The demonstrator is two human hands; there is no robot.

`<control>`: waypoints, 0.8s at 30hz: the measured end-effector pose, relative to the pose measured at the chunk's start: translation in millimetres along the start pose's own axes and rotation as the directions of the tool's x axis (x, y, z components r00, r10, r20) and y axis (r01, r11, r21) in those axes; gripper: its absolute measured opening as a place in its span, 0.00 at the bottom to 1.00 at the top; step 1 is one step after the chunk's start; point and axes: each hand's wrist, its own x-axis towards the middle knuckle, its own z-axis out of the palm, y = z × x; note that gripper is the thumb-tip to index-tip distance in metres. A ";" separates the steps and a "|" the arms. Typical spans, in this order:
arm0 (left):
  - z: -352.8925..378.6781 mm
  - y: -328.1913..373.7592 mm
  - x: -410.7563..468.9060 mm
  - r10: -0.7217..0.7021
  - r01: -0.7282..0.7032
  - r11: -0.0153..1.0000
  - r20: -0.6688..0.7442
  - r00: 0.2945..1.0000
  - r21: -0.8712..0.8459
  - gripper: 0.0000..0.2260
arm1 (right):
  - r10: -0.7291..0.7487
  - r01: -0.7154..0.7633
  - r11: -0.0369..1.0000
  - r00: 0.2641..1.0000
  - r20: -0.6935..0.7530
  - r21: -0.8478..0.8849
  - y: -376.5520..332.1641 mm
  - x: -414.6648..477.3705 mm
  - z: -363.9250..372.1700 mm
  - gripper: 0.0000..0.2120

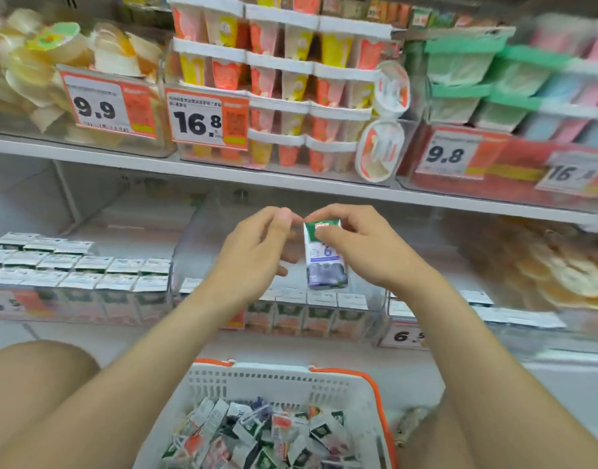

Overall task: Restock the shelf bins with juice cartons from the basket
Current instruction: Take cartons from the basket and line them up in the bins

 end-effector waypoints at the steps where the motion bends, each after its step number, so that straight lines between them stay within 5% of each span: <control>1: 10.9 -2.1 -1.0 0.087 -0.087 0.988 0.003 0.996 0.126 0.12 | 0.041 -0.042 0.999 0.998 -0.053 -0.028 5.5 -6.3 -10.8 0.08; 6: 70.7 -0.9 -8.4 0.335 -0.381 0.841 0.184 0.924 0.385 0.08 | 0.188 -0.208 0.976 0.957 -0.220 -0.071 39.2 -36.6 -58.3 0.10; 14: 167.9 5.6 -15.6 0.357 -0.556 0.639 0.436 0.826 0.531 0.08 | 0.110 -0.304 0.901 0.851 -0.514 -0.310 110.1 -62.9 -141.3 0.17; 18: 205.6 -5.2 -14.1 0.265 -0.642 0.467 0.597 0.757 0.608 0.18 | 0.181 -0.391 0.828 0.865 -0.469 -0.402 160.4 -76.3 -179.5 0.16; 24: 240.7 -15.6 -7.2 0.172 -0.629 0.440 0.628 0.759 0.641 0.28 | 0.306 -0.372 0.747 0.928 -0.211 -0.551 206.6 -97.4 -194.2 0.18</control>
